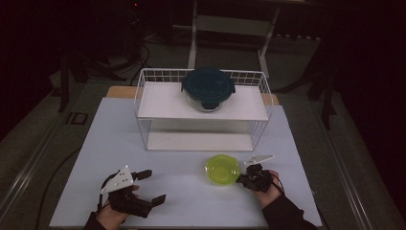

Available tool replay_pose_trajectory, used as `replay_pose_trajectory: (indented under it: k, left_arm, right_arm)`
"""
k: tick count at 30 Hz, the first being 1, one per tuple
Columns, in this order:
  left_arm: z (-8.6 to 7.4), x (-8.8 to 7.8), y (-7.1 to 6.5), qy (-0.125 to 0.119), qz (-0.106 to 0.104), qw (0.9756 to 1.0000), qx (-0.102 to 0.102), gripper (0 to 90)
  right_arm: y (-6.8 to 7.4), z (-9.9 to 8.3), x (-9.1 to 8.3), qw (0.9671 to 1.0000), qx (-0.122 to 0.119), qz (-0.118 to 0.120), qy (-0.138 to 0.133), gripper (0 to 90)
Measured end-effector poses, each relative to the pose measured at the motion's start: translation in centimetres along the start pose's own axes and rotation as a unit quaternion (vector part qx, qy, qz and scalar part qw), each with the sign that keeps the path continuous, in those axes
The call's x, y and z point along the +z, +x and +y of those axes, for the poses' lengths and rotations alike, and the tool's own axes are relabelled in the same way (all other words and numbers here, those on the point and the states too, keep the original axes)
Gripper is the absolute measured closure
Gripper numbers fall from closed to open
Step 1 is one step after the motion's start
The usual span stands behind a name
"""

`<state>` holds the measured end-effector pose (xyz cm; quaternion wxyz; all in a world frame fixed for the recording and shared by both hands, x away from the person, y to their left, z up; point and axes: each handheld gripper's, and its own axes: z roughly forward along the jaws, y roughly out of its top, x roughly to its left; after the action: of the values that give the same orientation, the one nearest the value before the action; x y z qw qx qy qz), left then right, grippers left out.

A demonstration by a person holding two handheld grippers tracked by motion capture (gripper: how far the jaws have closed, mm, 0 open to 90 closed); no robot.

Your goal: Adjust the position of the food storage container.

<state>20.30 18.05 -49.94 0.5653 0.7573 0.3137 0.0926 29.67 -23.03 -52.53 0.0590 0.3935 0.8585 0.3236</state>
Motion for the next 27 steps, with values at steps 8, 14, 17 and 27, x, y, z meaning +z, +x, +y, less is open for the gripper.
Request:
replay_pose_trajectory:
  k: [8,14,17,27]
  left_arm:
    - [0.0,0.1,0.0,0.002,0.0,1.0,0.001,1.2]
    - [0.0,0.0,0.0,0.0,-0.001,1.0,0.001,1.2]
    - [0.0,0.0,0.0,0.0,-0.001,1.0,0.0,1.2]
    - [0.0,-0.1,0.0,-0.001,-0.001,1.0,0.0,1.2]
  right_arm:
    - [0.4,0.6,0.7,1.0,0.0,0.007,-0.002,90.0]
    - [1.1,1.4,1.4,0.9998,-0.006,0.018,-0.002,90.0]
    - [1.5,1.7,1.7,0.9997,-0.012,0.02,-0.002,90.0]
    - [2.8,3.0,3.0,0.999,-0.026,0.035,0.0,90.0]
